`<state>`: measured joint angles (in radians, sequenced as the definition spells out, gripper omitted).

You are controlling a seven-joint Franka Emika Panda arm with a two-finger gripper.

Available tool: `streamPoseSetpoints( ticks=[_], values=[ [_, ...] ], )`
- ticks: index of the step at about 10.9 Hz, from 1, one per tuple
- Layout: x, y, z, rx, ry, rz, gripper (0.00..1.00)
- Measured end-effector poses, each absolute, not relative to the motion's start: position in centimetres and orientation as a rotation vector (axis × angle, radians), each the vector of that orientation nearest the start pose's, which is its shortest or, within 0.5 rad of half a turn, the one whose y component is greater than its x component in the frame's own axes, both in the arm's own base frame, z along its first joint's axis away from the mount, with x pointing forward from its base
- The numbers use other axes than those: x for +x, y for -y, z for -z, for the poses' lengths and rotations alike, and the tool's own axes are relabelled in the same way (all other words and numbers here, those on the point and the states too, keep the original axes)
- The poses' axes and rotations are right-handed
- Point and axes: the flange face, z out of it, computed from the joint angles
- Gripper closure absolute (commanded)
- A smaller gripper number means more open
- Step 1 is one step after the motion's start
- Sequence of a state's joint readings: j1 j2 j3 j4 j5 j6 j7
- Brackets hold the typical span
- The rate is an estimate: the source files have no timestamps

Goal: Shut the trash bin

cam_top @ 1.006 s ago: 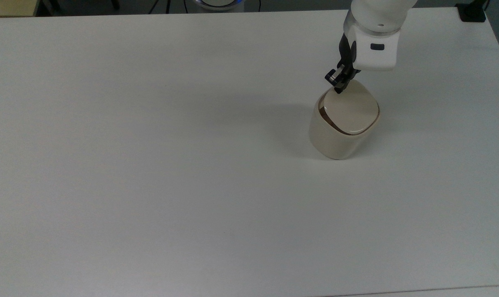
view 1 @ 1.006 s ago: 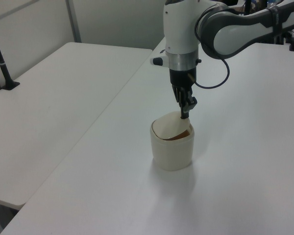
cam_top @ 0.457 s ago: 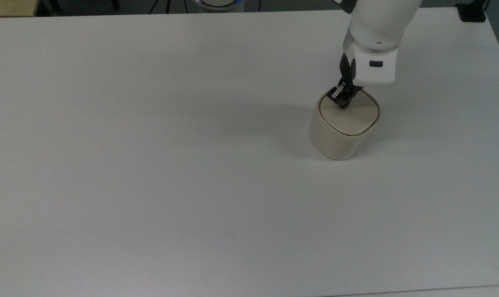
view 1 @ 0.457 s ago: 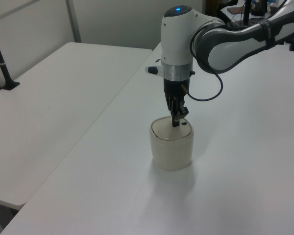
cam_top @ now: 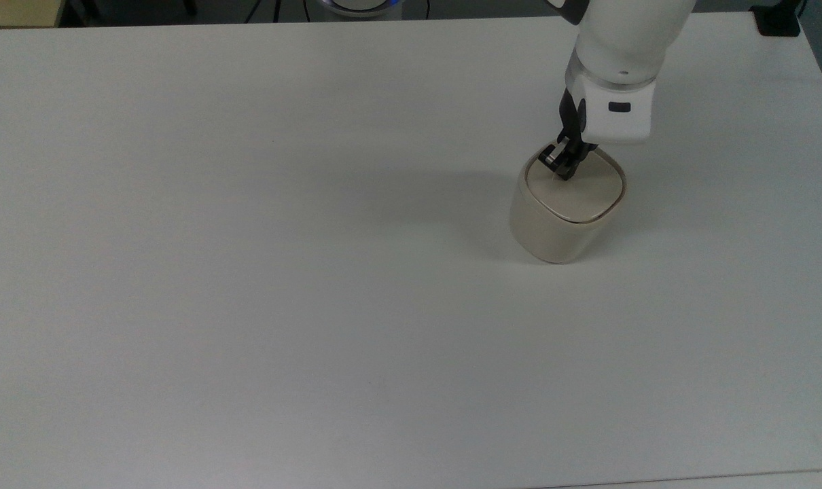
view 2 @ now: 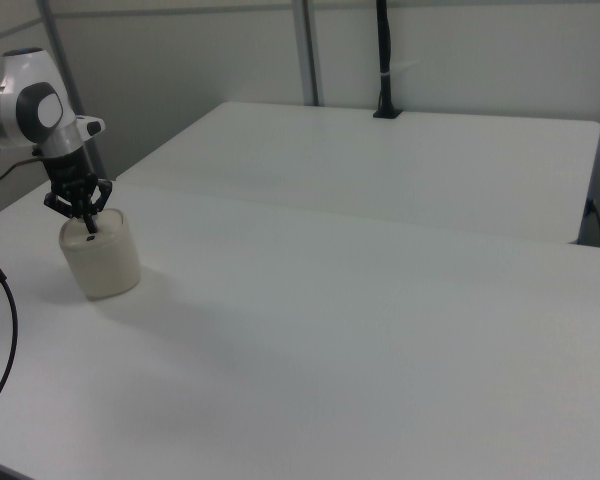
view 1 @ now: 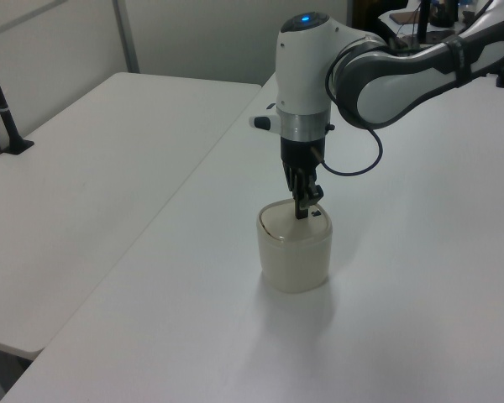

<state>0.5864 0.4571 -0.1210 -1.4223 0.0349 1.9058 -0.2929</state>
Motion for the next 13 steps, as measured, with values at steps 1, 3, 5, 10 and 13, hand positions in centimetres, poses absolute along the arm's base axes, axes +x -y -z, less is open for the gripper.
streamPoseSetpoints(
  ticks=[1, 3, 5, 10, 13],
  values=[
    [61.3, -32.7, -44.0, -2.933, 1.172, 0.052, 0.99],
    [61.3, -32.5, -45.0, -2.932, 1.162, 0.086, 0.95],
    [61.0, -30.6, -48.1, -2.951, 1.083, 0.135, 0.87],
    [57.6, -17.9, -55.7, -3.060, 0.635, -0.037, 0.53],
    [56.8, -8.4, -58.6, -3.121, 0.200, -0.096, 0.00]
  ],
)
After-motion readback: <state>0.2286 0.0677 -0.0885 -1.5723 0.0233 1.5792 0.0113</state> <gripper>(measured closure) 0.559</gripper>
